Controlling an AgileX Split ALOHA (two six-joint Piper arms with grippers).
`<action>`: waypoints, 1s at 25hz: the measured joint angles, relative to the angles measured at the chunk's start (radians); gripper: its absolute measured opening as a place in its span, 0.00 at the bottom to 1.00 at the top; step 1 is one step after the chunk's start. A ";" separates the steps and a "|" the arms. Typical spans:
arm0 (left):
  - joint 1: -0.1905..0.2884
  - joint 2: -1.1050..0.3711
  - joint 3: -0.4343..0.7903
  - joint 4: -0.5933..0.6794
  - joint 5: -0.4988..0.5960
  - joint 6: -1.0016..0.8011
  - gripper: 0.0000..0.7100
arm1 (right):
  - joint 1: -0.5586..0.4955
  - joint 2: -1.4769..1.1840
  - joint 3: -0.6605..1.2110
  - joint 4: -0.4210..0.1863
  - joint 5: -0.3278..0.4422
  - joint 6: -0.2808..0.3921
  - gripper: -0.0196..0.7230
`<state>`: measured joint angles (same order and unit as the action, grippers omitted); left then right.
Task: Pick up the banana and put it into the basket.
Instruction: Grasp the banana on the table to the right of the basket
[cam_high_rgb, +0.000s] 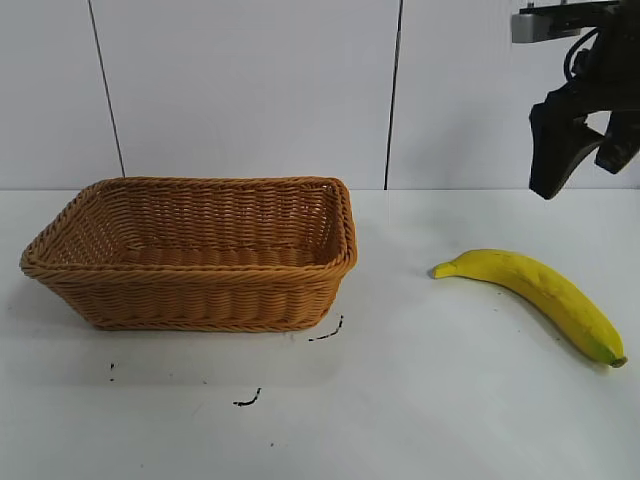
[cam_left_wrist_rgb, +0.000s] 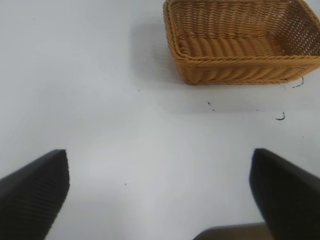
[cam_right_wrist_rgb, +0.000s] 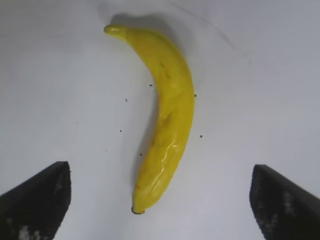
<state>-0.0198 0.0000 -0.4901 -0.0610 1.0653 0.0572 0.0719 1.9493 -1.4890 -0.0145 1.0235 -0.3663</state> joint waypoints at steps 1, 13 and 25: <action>0.000 0.000 0.000 0.000 0.000 0.000 0.98 | 0.000 0.015 0.000 -0.001 -0.008 0.005 0.96; 0.000 0.000 0.000 0.000 0.000 0.000 0.98 | 0.000 0.197 0.000 0.031 -0.171 0.008 0.96; 0.000 0.000 0.000 0.000 0.000 0.000 0.98 | 0.000 0.262 0.000 0.032 -0.220 0.012 0.96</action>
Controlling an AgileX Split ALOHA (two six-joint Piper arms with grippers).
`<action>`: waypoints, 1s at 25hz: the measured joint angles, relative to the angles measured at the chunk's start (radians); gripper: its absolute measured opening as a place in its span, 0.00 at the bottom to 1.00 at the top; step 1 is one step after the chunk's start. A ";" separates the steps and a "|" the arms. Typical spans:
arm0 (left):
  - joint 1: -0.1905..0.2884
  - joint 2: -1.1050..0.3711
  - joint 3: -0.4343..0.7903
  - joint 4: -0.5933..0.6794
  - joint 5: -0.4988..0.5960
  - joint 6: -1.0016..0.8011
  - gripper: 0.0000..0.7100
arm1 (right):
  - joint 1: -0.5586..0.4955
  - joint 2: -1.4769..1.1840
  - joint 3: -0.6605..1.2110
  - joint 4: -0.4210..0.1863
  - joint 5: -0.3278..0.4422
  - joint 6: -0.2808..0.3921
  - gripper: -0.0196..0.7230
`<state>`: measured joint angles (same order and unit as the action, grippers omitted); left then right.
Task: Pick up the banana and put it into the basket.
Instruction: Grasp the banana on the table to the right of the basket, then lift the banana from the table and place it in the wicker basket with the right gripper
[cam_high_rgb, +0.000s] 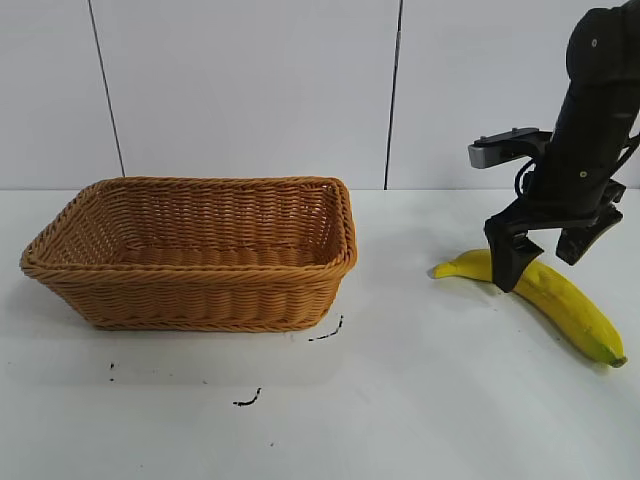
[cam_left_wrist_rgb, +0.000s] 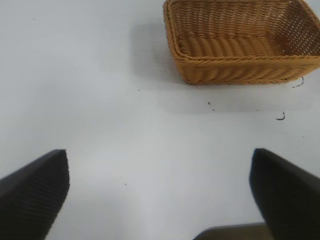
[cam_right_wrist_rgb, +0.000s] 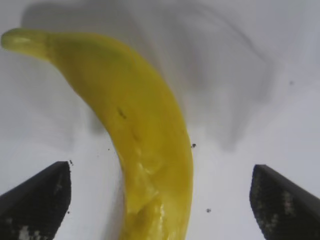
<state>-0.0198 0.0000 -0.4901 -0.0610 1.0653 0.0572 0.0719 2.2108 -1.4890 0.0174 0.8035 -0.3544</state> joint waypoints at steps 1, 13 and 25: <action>0.000 0.000 0.000 0.000 0.000 0.000 0.98 | 0.000 0.000 0.000 0.000 0.000 0.000 0.96; 0.000 0.000 0.000 0.000 0.000 0.000 0.98 | 0.000 -0.011 0.000 -0.017 0.015 0.074 0.45; 0.000 0.000 0.000 0.000 0.000 0.000 0.98 | 0.000 -0.230 -0.047 -0.031 0.138 0.074 0.45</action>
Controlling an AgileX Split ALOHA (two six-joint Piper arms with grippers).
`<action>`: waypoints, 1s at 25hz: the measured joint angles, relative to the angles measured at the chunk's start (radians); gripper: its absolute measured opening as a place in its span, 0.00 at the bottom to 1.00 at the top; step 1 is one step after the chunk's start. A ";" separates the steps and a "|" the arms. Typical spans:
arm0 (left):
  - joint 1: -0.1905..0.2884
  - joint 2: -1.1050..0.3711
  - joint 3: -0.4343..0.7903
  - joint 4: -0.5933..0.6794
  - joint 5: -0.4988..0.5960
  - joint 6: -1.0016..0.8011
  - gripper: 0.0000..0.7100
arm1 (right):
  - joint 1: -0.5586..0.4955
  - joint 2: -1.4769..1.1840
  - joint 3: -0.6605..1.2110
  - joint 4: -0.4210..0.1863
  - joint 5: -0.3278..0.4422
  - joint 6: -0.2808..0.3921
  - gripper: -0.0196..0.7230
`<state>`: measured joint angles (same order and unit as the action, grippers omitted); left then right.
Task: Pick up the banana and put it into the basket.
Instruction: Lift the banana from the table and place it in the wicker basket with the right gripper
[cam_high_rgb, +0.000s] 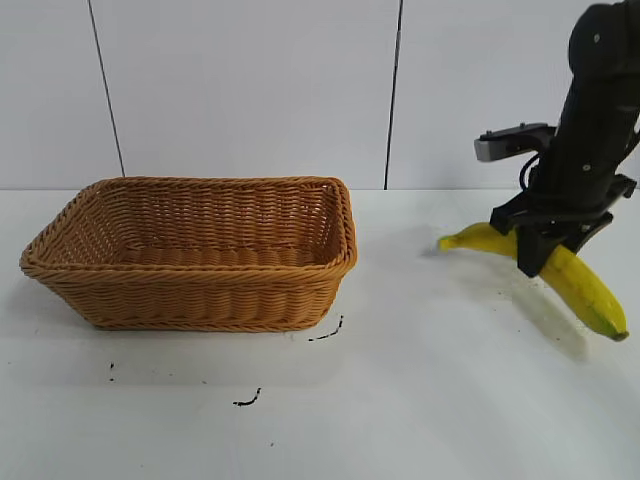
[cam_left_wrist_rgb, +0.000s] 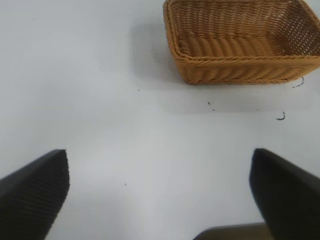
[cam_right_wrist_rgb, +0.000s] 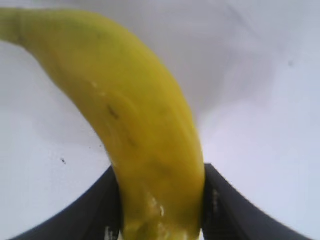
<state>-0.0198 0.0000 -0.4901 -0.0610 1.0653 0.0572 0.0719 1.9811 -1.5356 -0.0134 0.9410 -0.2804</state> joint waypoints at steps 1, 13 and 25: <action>0.000 0.000 0.000 0.000 0.000 0.000 0.98 | 0.000 -0.003 -0.024 -0.001 0.043 -0.004 0.45; 0.000 0.000 0.000 0.000 0.000 0.000 0.98 | 0.006 0.056 -0.359 0.013 0.102 -0.027 0.45; 0.000 0.000 0.000 0.000 0.000 0.000 0.98 | 0.312 0.149 -0.525 0.008 0.063 -0.226 0.45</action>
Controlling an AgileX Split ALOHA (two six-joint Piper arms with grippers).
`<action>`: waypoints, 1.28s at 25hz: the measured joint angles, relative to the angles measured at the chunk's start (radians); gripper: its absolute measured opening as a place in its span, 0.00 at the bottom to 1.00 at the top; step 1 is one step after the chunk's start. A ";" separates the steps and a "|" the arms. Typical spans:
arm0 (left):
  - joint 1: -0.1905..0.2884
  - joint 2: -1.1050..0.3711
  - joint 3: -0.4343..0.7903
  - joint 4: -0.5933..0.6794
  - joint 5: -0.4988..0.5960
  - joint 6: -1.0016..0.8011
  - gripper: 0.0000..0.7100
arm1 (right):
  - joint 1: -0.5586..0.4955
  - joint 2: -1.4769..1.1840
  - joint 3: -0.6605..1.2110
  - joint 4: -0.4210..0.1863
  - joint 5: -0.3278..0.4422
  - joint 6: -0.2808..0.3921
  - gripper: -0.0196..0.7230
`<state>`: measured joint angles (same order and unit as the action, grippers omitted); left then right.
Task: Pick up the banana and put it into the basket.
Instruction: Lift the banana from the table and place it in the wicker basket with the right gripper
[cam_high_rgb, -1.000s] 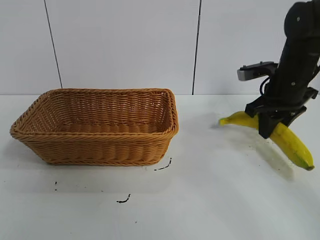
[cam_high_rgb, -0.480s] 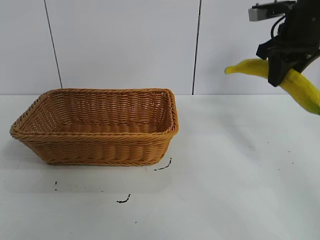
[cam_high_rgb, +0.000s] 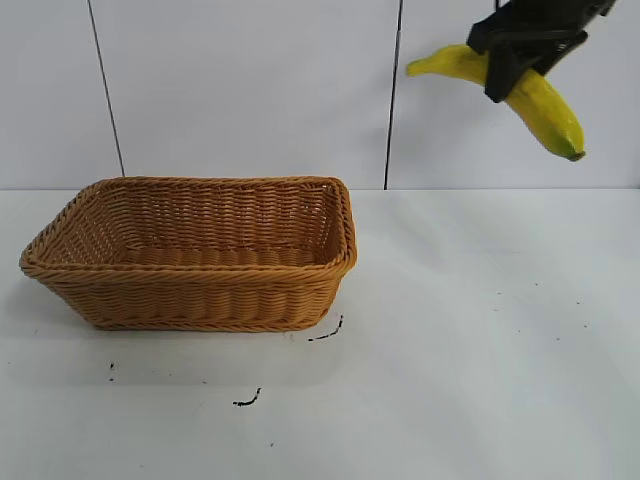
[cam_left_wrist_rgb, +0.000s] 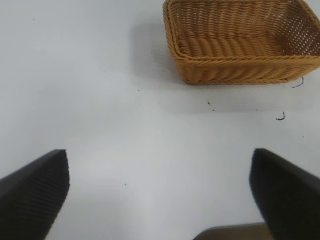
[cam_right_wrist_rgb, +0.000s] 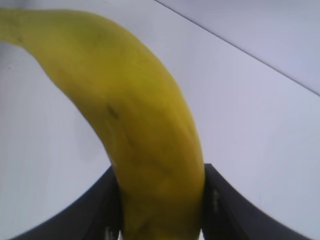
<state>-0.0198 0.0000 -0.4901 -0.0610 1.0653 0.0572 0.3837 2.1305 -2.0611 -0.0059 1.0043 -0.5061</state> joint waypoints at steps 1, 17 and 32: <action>0.000 0.000 0.000 0.000 0.000 0.000 0.98 | 0.026 0.005 0.000 -0.001 -0.019 -0.012 0.45; 0.000 0.000 0.000 0.000 0.000 0.000 0.98 | 0.305 0.209 0.000 -0.020 -0.368 -0.138 0.45; 0.000 0.000 0.000 0.000 0.000 0.000 0.98 | 0.302 0.323 0.000 -0.066 -0.412 -0.140 0.55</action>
<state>-0.0198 0.0000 -0.4901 -0.0610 1.0653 0.0572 0.6853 2.4535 -2.0611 -0.0723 0.5918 -0.6462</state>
